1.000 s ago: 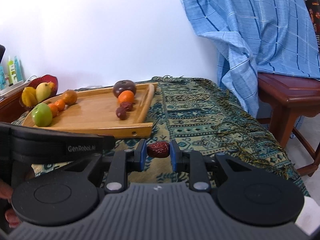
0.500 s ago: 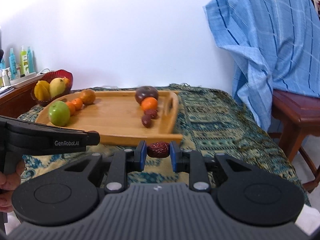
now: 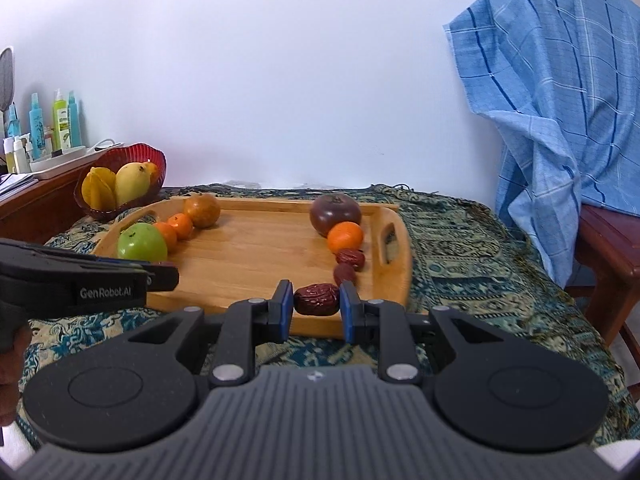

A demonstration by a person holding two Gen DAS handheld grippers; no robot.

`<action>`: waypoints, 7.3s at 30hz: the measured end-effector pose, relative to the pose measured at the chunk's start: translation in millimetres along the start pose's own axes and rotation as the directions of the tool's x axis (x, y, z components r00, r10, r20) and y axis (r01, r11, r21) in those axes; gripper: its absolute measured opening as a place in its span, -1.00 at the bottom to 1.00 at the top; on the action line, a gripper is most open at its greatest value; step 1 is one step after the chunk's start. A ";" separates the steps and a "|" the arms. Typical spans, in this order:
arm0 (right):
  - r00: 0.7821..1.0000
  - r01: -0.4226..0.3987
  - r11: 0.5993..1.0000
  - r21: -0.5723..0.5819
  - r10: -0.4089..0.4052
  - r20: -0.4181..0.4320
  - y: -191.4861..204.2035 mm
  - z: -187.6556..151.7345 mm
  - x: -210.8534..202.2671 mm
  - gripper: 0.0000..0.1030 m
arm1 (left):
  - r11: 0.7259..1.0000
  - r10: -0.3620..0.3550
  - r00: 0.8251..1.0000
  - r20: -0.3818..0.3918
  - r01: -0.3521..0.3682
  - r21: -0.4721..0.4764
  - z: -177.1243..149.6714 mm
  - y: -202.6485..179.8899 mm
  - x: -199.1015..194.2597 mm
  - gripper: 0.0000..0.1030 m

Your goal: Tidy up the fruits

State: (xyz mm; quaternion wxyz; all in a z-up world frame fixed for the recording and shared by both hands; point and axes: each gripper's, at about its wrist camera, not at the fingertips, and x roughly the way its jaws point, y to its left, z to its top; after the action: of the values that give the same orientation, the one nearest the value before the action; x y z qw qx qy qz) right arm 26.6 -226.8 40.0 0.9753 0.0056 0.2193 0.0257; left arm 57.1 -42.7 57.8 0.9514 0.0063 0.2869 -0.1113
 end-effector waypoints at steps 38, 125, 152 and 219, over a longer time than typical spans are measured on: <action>0.995 -0.038 0.998 0.045 0.042 -0.088 5.1 29.1 86.1 -0.43 | 0.999 0.025 0.999 -0.030 -0.025 0.022 31.5 11.2 65.3 -0.61; 0.956 -0.092 0.994 0.064 0.106 -0.272 -3.6 51.8 169.4 -0.38 | 1.000 0.013 0.979 -0.204 -0.018 -0.022 72.8 13.2 139.4 -0.60; 0.960 -0.099 0.993 0.061 0.112 -0.257 -3.4 50.8 160.3 -0.13 | 0.999 0.044 0.982 -0.185 -0.046 -0.008 70.9 9.9 135.7 -0.47; 0.993 -0.011 1.000 0.001 0.011 -0.118 15.9 21.1 41.9 0.66 | 0.988 0.134 0.984 -0.117 -0.141 -0.058 2.0 49.1 10.5 0.95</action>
State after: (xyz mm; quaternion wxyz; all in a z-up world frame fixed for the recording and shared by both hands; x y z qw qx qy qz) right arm 72.7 -208.7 41.5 0.9604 0.0053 0.2767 0.0313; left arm 77.3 2.8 51.2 0.9389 0.0010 0.3424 -0.0352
